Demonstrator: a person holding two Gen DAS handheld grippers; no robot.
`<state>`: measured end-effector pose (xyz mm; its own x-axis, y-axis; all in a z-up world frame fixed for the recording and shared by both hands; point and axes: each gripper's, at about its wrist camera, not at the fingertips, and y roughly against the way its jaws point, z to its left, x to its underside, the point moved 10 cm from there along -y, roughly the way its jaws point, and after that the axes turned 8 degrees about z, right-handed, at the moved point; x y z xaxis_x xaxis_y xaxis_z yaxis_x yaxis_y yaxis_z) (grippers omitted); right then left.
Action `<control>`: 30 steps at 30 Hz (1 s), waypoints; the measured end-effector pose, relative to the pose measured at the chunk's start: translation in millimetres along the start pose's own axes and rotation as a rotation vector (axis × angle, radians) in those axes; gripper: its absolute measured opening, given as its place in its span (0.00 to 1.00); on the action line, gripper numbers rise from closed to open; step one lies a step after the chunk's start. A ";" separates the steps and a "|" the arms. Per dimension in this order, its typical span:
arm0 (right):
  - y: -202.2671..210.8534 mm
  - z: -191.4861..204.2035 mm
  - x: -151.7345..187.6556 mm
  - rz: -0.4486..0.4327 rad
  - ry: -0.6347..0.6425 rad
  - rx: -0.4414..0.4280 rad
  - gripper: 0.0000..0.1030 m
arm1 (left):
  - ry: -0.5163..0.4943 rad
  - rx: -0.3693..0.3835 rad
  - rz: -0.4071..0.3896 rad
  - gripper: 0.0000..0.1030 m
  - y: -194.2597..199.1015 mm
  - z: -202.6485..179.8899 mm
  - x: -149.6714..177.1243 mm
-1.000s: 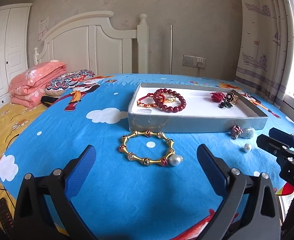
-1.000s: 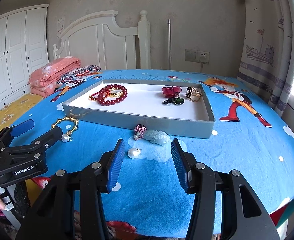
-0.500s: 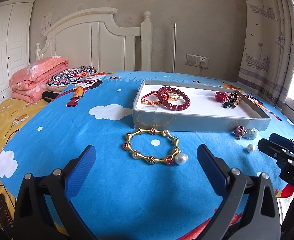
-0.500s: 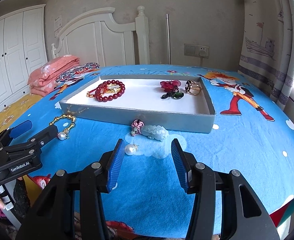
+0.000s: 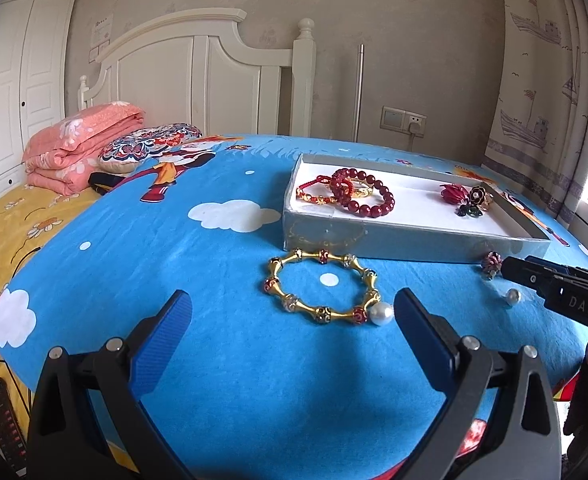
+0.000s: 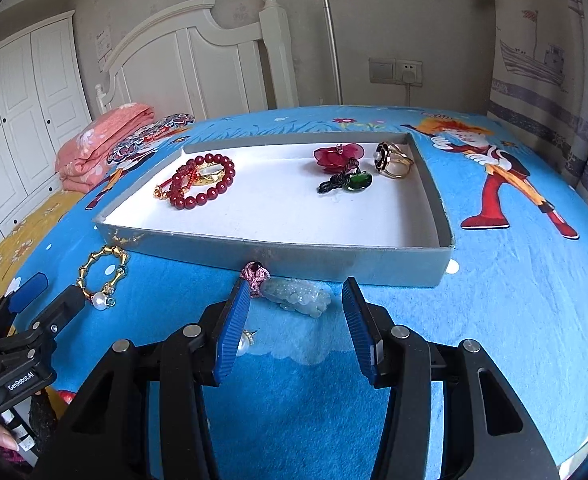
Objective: Organize jewelry
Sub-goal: 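Move the right tool to the pink-and-jade pendant and grasp its cord, then grasp the gold pearl bracelet with the left tool while the right tool holds the pendant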
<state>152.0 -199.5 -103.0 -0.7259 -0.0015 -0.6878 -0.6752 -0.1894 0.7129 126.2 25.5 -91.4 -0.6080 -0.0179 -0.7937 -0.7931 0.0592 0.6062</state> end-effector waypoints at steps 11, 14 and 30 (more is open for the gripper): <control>11.5 44.0 14.3 0.015 0.144 -0.084 0.31 | 0.001 -0.002 0.005 0.95 -2.4 0.9 1.4; 6.3 47.4 8.8 0.032 0.171 -0.069 0.32 | 0.000 -0.003 0.002 0.95 -2.2 1.3 1.6; -3.6 58.6 10.5 -0.030 0.325 0.021 0.18 | 0.009 0.018 0.020 0.95 -4.3 -0.4 2.7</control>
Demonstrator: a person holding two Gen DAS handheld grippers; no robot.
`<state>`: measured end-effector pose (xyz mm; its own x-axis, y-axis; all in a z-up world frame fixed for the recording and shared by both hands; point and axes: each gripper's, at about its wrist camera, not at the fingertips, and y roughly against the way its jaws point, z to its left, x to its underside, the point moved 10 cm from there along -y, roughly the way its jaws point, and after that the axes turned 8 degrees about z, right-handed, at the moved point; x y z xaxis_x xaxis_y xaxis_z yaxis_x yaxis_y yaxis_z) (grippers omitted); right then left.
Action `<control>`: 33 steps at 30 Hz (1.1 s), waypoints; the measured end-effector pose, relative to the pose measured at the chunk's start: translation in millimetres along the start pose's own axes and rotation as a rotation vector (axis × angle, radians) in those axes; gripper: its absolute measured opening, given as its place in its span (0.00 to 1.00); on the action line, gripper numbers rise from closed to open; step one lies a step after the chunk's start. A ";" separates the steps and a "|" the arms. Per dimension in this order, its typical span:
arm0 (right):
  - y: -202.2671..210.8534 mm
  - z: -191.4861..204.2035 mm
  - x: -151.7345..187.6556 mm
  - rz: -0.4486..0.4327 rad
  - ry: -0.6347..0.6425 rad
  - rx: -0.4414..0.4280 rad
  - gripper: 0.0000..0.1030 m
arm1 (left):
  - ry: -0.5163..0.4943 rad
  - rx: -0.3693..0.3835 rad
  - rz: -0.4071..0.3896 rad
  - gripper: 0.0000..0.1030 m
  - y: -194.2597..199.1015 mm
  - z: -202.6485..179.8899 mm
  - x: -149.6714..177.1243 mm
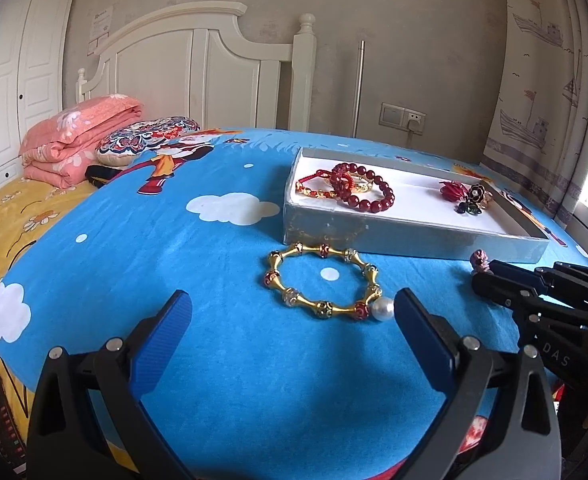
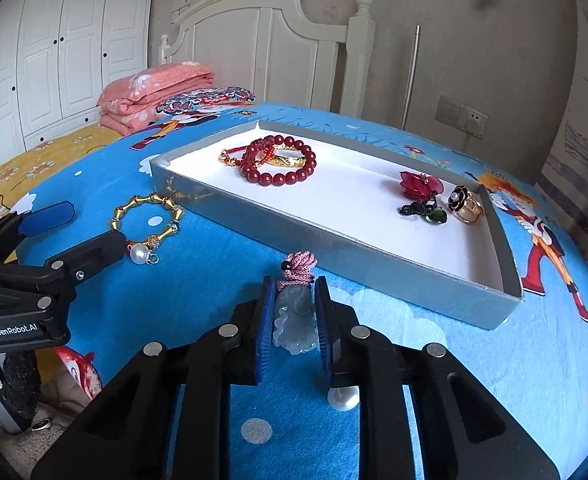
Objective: Organize jewelry
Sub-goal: 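Grasp the gold pearl bracelet with the left tool while the right tool holds the pendant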
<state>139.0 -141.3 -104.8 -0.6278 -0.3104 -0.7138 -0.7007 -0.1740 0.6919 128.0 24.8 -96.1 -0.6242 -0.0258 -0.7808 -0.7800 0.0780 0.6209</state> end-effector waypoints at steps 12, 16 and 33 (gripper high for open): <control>21.1 -13.2 -12.8 -0.088 -0.076 0.011 0.18 | -0.042 0.022 0.009 0.88 -4.1 -20.8 -21.3; 30.8 -11.0 -15.8 -0.113 -0.082 -0.003 0.18 | -0.081 0.056 0.021 0.79 -4.1 -33.6 -19.7; 40.3 -11.0 -11.5 -0.134 -0.108 -0.027 0.18 | -0.120 -0.010 0.138 0.21 -43.7 -47.5 -18.3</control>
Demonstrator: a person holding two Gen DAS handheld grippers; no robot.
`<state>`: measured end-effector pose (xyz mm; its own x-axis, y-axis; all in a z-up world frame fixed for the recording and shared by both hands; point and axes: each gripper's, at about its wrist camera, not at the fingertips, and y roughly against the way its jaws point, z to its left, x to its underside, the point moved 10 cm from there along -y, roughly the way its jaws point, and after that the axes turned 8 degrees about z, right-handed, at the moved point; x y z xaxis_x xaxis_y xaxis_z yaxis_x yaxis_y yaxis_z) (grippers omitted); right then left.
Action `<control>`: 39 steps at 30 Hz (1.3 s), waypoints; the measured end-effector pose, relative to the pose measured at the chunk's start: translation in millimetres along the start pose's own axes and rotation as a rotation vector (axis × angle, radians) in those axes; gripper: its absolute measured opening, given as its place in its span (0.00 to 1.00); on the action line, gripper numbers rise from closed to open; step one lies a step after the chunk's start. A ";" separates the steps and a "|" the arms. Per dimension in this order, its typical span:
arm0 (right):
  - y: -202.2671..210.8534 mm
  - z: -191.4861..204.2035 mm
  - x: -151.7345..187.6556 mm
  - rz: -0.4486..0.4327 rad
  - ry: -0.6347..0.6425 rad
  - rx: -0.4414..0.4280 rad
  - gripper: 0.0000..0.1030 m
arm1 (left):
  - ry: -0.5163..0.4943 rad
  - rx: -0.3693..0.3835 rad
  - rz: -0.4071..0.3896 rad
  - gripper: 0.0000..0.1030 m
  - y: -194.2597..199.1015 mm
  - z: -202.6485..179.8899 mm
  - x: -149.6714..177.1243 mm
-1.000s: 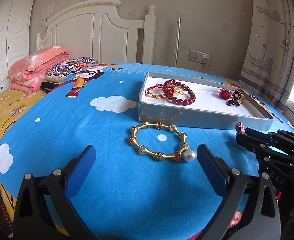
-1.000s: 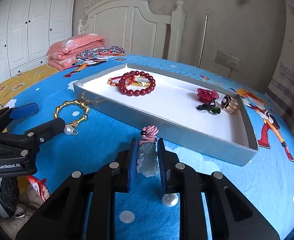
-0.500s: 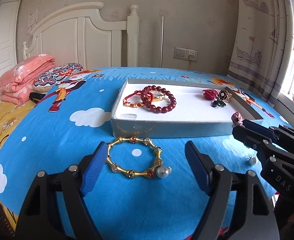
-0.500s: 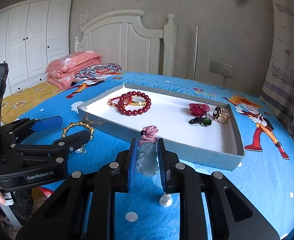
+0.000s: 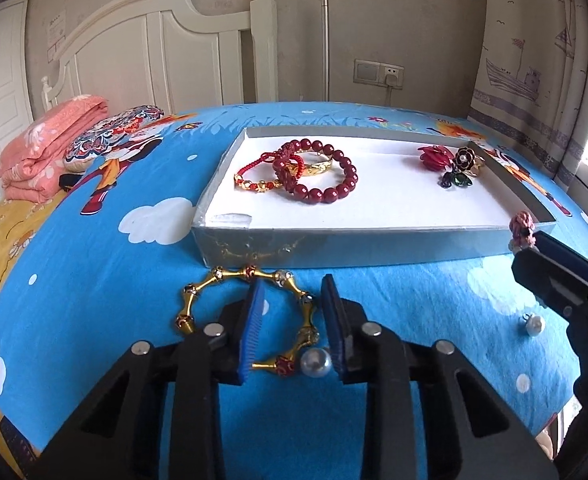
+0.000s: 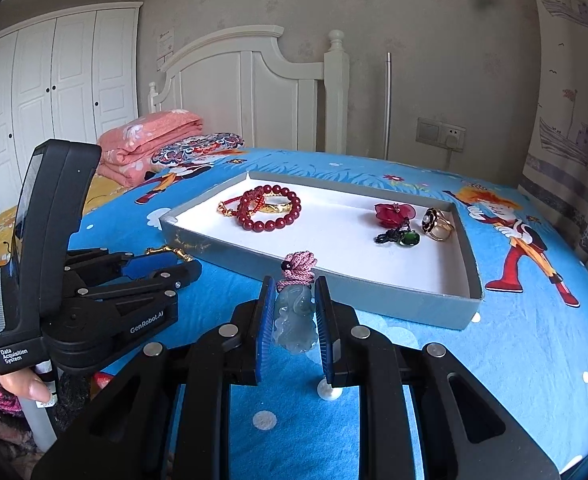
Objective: Organize jewelry
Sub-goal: 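Grasp the gold pearl bracelet with the left tool while the right tool holds the pendant, then carry the gold bracelet and jade pendant over the tray with both tools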
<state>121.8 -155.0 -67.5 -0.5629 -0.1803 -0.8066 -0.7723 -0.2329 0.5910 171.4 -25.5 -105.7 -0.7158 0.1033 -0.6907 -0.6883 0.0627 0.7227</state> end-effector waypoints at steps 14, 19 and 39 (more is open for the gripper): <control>4.4 13.6 -4.3 -0.023 0.008 0.000 0.18 | 0.034 -0.052 -0.216 0.09 51.7 22.9 -24.1; 8.9 25.1 -8.3 -0.038 0.031 -0.002 0.18 | 0.070 -0.066 -0.295 0.09 84.0 36.5 -31.6; 50.0 15.6 -18.9 -0.130 -0.028 0.043 0.18 | 0.015 -0.009 -0.416 0.09 139.4 5.4 -25.3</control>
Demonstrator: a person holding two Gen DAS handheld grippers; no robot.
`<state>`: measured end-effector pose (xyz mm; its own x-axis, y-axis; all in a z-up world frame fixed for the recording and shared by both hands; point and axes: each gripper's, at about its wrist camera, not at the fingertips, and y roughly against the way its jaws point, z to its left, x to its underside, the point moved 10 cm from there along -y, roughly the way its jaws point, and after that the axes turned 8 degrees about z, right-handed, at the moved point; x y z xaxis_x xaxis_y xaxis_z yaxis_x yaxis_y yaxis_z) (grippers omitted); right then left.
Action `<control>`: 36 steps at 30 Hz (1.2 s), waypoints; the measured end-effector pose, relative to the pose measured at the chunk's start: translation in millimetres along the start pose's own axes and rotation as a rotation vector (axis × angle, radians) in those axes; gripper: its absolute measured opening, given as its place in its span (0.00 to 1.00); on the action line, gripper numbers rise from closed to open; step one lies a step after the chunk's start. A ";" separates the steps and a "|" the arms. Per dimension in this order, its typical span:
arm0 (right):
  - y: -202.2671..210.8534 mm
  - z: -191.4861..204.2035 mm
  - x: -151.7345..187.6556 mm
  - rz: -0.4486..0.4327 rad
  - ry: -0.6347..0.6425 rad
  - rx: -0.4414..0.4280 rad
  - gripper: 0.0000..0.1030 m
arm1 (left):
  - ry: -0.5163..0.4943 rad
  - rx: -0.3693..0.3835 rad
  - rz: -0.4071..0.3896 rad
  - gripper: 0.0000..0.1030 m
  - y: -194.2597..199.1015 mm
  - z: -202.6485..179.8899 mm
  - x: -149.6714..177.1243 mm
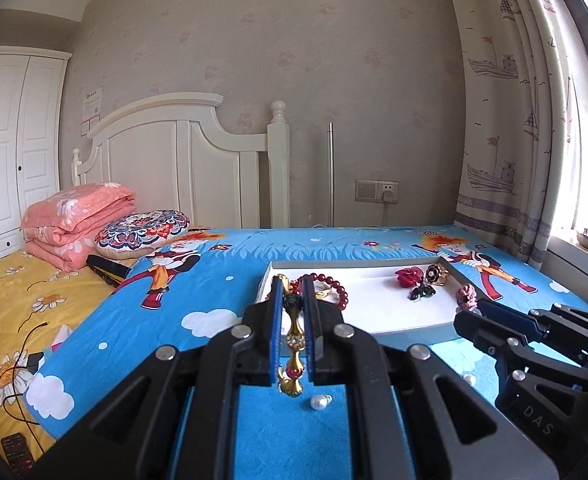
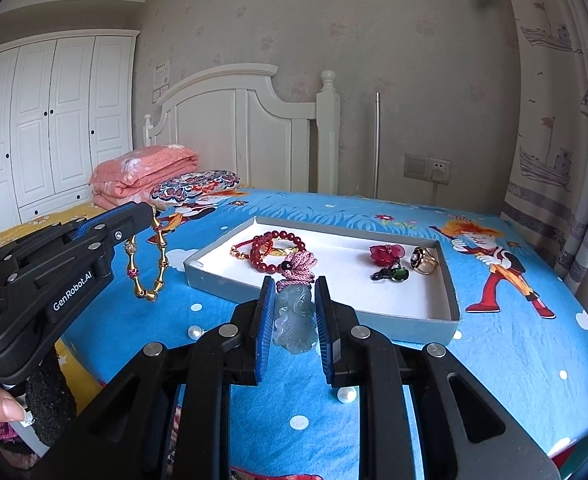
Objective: Organize jewelry
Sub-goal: 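Carry the gold bracelet and jade pendant over the tray with both tools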
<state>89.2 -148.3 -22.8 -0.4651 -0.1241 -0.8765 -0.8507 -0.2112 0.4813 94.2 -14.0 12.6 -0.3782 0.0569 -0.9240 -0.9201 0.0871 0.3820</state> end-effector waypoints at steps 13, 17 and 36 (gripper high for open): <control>13.8 -19.0 0.5 -0.015 -0.062 0.044 0.18 | -0.009 0.056 0.006 0.09 4.5 -18.6 8.0; 16.7 -16.4 0.5 -0.019 -0.049 0.049 0.18 | -0.014 0.063 0.008 0.09 5.5 -20.7 10.0; 13.3 -16.2 -3.8 -0.019 -0.042 0.070 0.18 | 0.011 0.091 0.050 0.09 -7.5 -14.3 14.2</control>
<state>83.7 -166.4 -13.0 -0.4576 -0.0795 -0.8856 -0.8737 -0.1449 0.4644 94.3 -28.0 -3.6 -0.4246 0.0530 -0.9038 -0.8873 0.1742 0.4270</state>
